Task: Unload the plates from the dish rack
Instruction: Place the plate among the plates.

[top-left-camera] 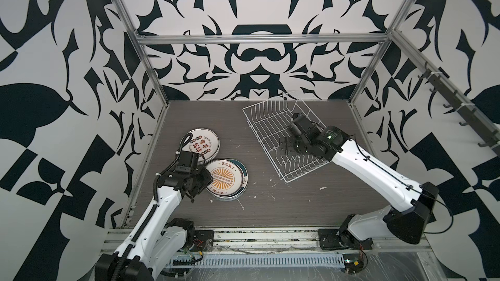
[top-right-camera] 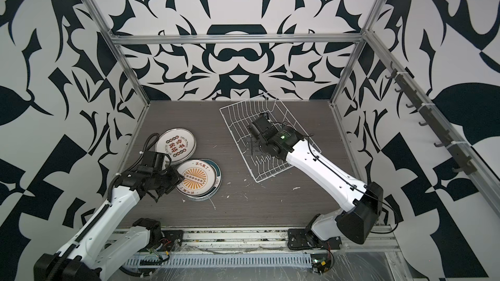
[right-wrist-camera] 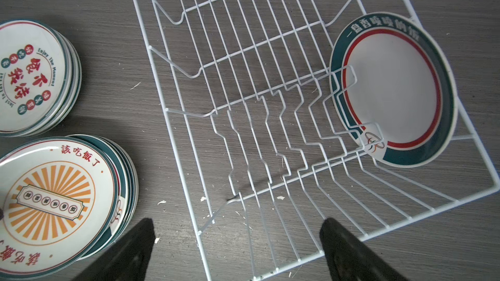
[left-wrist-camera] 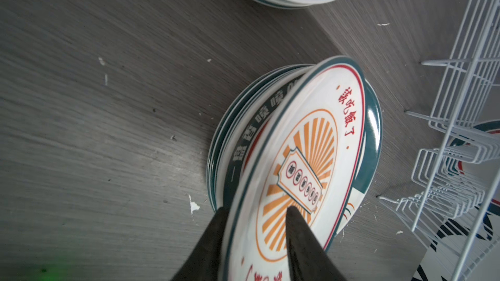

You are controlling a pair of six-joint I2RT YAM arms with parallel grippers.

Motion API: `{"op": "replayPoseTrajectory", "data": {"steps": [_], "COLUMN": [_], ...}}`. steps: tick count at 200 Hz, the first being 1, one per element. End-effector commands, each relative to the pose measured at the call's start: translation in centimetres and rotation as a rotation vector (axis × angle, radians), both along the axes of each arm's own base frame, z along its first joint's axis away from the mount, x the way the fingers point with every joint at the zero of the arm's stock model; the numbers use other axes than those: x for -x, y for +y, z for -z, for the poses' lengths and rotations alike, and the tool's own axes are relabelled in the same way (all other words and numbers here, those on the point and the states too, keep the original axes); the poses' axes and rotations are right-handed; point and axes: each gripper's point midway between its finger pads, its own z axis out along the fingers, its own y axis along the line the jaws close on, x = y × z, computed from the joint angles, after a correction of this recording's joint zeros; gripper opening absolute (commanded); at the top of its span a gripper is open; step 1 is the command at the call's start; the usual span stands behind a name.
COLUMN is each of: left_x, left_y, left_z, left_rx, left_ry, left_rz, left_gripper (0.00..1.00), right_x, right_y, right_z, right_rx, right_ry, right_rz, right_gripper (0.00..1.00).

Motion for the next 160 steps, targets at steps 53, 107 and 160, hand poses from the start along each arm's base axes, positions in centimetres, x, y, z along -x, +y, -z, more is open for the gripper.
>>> {"op": "replayPoseTrajectory", "data": {"steps": [53, 107, 160], "left_x": [-0.12, -0.29, -0.78], "left_y": [-0.04, 0.02, -0.34], "left_z": [0.49, 0.59, 0.71], "left_rx": [0.0, -0.007, 0.003], "left_ry": [0.012, 0.028, 0.034], "left_rz": [-0.006, -0.01, 0.0], "left_gripper": [0.49, 0.56, 0.6], "right_x": [0.24, 0.19, 0.25], "right_y": [-0.3, -0.01, -0.11], "right_z": [-1.02, -0.59, -0.47], "right_rx": [-0.018, -0.023, -0.019], "right_ry": [-0.034, -0.027, -0.028], "right_rz": [-0.009, -0.016, -0.019], "right_gripper": [0.99, 0.99, 0.99]}}
